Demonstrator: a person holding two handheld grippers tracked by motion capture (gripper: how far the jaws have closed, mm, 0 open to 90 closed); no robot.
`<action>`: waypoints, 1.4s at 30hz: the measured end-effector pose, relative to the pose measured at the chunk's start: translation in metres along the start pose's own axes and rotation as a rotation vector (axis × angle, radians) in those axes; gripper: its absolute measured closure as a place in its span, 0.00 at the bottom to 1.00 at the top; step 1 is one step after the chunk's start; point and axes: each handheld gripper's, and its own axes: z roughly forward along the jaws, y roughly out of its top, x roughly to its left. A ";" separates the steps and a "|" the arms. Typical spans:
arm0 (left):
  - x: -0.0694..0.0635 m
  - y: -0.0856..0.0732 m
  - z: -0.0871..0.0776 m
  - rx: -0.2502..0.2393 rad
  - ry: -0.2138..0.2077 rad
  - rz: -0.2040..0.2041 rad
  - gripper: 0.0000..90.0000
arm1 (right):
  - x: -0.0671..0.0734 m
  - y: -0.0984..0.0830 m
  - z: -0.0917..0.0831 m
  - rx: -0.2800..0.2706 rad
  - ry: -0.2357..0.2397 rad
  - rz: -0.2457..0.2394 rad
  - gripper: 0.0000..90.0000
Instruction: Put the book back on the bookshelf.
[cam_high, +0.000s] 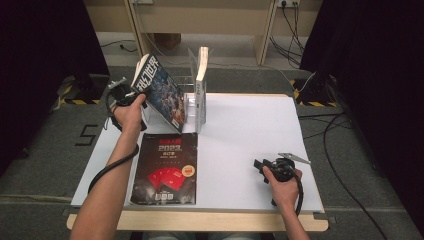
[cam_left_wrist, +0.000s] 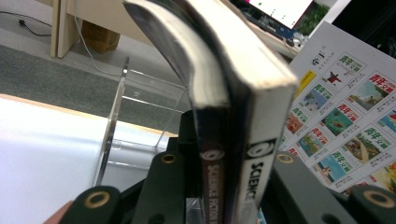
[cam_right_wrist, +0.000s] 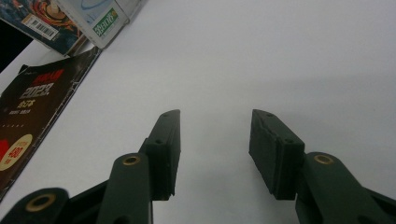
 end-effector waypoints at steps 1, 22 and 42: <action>-0.003 0.003 0.001 0.005 0.005 0.020 0.84 | 0.000 0.000 0.000 -0.001 0.003 0.004 0.61; -0.048 -0.012 -0.006 -0.064 0.021 0.426 0.83 | 0.000 -0.001 -0.001 -0.002 0.001 0.001 0.61; -0.033 -0.012 0.004 -0.082 -0.023 0.292 0.76 | 0.000 -0.001 0.000 0.007 0.008 0.009 0.60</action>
